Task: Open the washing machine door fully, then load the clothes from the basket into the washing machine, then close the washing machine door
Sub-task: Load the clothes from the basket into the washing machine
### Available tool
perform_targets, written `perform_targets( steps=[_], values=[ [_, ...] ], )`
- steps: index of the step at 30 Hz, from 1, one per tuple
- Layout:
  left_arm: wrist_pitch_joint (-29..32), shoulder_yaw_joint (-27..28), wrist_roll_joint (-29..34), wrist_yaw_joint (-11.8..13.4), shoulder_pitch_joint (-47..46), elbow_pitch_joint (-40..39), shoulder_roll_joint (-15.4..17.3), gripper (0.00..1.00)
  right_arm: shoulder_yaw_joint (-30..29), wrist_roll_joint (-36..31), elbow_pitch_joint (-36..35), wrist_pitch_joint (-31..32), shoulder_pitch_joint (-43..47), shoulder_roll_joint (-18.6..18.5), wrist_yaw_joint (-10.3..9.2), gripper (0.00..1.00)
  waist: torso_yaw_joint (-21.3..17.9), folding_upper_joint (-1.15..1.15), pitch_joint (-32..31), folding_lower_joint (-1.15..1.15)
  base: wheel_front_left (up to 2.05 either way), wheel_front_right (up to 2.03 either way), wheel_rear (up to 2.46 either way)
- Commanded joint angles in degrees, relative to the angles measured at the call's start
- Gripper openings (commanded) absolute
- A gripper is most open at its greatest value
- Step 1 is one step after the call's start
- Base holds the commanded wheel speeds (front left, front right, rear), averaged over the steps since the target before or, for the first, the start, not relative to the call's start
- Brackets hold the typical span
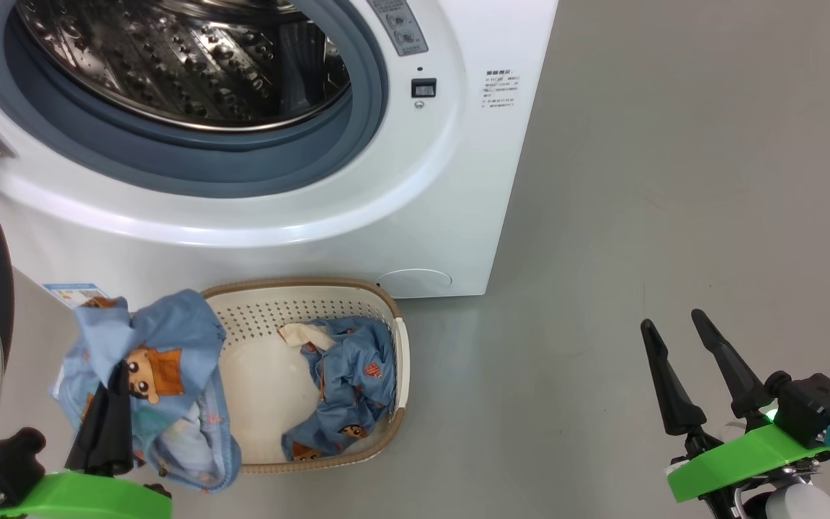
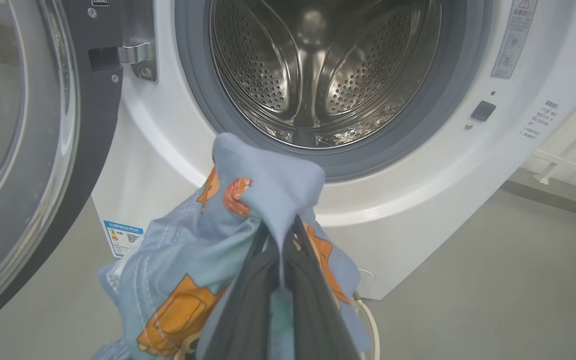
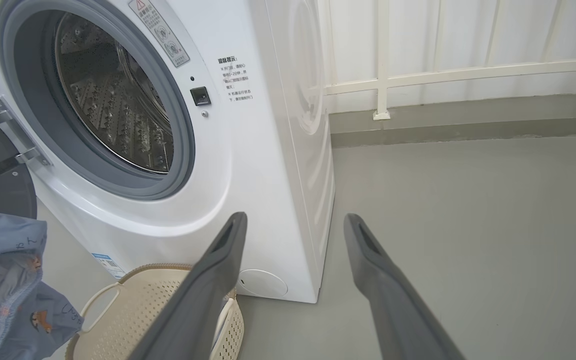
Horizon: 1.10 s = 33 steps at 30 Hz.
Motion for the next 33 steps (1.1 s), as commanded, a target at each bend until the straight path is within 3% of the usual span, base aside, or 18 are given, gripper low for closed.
perform_targets(
  steps=[1, 18, 33],
  values=[
    [-0.4, 2.5, 0.6, -0.1, -0.4, -1.8, 1.1, 0.0, 1.0, 0.2, -1.6, -0.3, 0.6, -0.6, 0.09, 1.0, 0.0, 0.0, 0.1, 0.0, 0.0, 0.0, 0.0],
    [-0.4, 2.3, -0.6, -0.1, -5.9, -3.2, 2.6, 0.0, 1.2, -1.0, -2.4, -0.3, -2.0, 1.5, 0.09, 1.0, -1.3, 0.0, 6.1, 0.0, 0.0, 0.0, 0.0],
    [-0.4, -0.8, -3.0, -0.1, -28.8, -3.3, 8.4, 0.0, 2.5, -2.3, -3.1, -0.3, -7.5, 4.8, 0.09, 1.0, -4.6, 0.0, 15.2, 0.0, 0.0, 0.0, 0.0]
  ],
)
